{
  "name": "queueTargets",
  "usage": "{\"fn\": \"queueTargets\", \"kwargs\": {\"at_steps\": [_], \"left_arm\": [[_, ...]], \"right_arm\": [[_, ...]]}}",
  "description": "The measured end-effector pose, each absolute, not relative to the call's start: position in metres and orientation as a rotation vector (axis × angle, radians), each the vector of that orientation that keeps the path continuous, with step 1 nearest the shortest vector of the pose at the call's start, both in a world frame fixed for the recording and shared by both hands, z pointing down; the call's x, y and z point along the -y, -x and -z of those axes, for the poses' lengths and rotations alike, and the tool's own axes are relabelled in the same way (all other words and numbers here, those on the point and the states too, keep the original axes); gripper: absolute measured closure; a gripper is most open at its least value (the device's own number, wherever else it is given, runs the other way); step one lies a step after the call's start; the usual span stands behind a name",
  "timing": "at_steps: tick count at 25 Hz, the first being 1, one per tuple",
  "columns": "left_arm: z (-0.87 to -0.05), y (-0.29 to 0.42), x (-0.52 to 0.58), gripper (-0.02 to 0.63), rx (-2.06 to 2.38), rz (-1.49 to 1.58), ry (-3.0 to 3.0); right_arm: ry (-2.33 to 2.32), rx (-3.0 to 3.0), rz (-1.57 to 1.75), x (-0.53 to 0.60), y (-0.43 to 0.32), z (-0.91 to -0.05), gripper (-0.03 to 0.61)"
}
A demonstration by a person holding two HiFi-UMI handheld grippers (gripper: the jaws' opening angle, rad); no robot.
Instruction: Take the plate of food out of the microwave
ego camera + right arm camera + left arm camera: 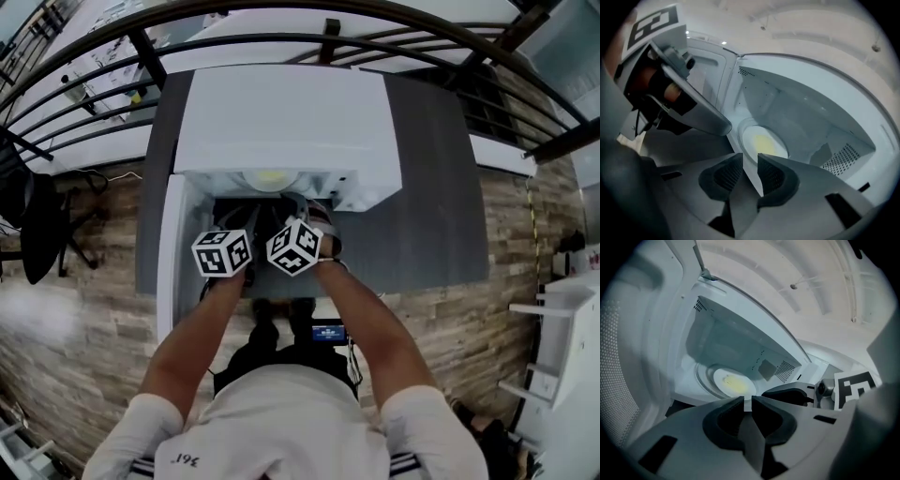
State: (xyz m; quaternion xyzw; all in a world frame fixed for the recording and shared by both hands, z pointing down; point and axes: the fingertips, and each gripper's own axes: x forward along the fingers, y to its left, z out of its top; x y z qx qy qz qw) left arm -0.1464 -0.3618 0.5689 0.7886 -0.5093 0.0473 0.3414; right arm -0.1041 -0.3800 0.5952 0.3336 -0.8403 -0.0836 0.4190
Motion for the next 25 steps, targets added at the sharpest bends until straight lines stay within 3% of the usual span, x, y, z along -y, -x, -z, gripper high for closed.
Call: {"fn": "queueTargets", "kwargs": {"at_steps": [7, 16, 25], "left_arm": [[-0.578, 0.145, 0.374, 0.583, 1.321, -0.131, -2.013], [-0.586, 0.143, 0.384, 0.583, 1.287, -0.129, -1.984], [-0.591, 0.145, 0.386, 0.583, 1.252, -0.088, -1.926]], "right_arm": [[-0.611, 1.927, 0.516, 0.403, 0.109, -0.617, 0.502], [-0.455, 1.776, 0.589, 0.417, 0.107, -0.631, 0.503], [-0.417, 1.779, 0.716, 0.405, 0.113, -0.625, 0.551]]}}
